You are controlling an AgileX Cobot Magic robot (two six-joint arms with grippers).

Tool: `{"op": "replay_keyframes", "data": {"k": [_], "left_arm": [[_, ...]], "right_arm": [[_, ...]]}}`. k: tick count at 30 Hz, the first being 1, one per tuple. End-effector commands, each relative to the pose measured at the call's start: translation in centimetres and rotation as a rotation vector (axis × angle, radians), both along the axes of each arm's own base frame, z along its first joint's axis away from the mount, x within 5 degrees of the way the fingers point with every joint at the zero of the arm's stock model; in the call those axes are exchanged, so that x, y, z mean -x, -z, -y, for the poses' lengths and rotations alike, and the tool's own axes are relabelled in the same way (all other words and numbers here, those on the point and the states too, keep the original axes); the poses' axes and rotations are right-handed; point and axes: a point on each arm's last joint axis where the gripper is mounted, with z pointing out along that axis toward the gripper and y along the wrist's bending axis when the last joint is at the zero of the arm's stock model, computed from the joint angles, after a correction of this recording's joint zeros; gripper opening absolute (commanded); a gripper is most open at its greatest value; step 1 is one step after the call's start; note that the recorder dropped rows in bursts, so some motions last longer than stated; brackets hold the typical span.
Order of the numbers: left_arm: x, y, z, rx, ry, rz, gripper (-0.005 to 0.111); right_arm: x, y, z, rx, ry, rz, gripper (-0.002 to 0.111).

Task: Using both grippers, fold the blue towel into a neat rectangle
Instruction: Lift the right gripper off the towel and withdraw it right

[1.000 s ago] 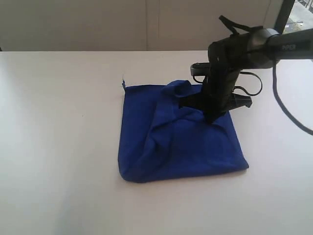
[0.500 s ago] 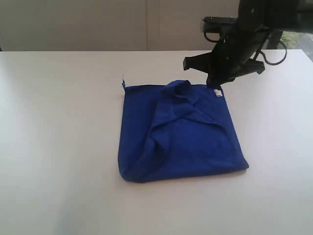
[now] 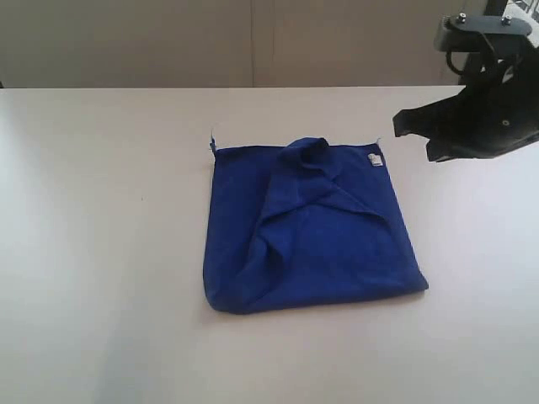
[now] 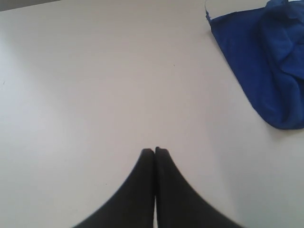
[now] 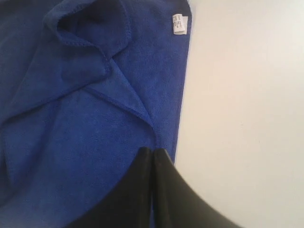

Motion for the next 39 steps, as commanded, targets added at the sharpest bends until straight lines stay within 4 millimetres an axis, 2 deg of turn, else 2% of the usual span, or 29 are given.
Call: {"op": "replay_keyframes", "data": {"k": [1,32,39], "left_arm": [[0.17,0.15,0.12,0.014,0.006,-0.004,0.0],[0.0,-0.1,0.04,0.013,-0.003,0.03,0.0],[-0.49,-0.44,0.02,0.085,-0.046,0.047,0.0]], "right_arm": [[0.73,0.54,0.34,0.006,0.006,0.02,0.0],[0.81,0.8,0.35,0.007,0.007,0.018,0.0],[0.8,0.78,0.36,0.007,0.007,0.02,0.0]]}}
